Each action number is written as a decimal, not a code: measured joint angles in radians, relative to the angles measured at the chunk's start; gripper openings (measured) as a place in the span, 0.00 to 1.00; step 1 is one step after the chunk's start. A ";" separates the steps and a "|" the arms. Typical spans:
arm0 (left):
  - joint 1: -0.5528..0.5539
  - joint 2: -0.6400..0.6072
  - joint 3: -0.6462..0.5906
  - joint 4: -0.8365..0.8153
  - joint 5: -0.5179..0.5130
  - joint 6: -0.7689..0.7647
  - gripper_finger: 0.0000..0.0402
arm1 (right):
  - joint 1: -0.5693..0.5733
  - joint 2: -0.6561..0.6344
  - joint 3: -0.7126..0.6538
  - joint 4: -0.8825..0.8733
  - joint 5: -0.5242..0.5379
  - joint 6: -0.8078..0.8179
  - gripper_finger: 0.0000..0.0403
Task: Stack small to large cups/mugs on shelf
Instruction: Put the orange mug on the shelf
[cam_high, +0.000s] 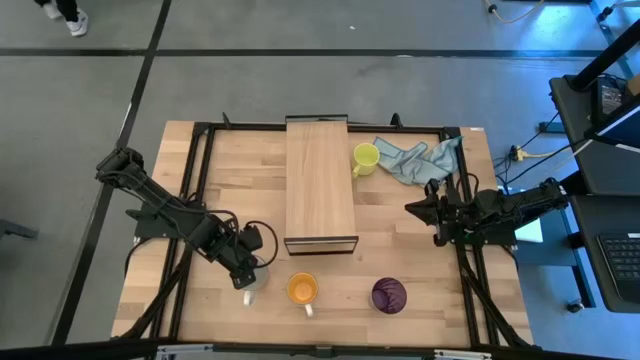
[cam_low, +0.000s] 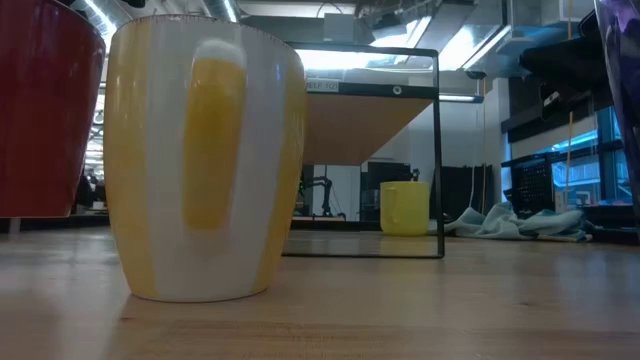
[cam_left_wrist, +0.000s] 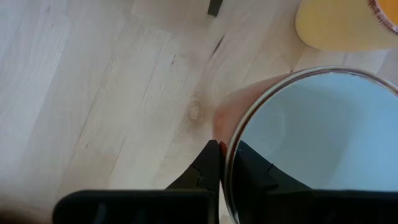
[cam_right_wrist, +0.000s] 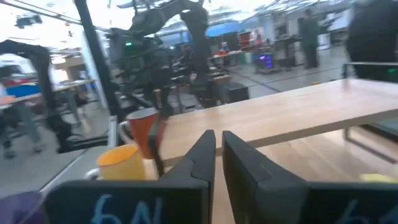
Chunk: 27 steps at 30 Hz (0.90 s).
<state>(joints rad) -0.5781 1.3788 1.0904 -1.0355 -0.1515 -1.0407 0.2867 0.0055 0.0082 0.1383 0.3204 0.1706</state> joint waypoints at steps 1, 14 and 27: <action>0.000 0.000 0.000 0.000 0.000 0.000 0.04 | 0.000 0.000 0.000 0.000 0.015 -0.006 0.08; 0.004 0.000 0.062 -0.025 0.038 0.004 0.04 | -0.001 0.000 0.000 -0.013 0.027 -0.022 0.08; 0.169 -0.002 0.538 -0.537 -0.090 0.076 0.04 | -0.001 0.000 0.000 -0.031 0.029 -0.026 0.08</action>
<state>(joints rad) -0.4087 1.3773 1.6289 -1.5727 -0.2415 -0.9642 0.2859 0.0055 0.0082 0.1070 0.3496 0.1450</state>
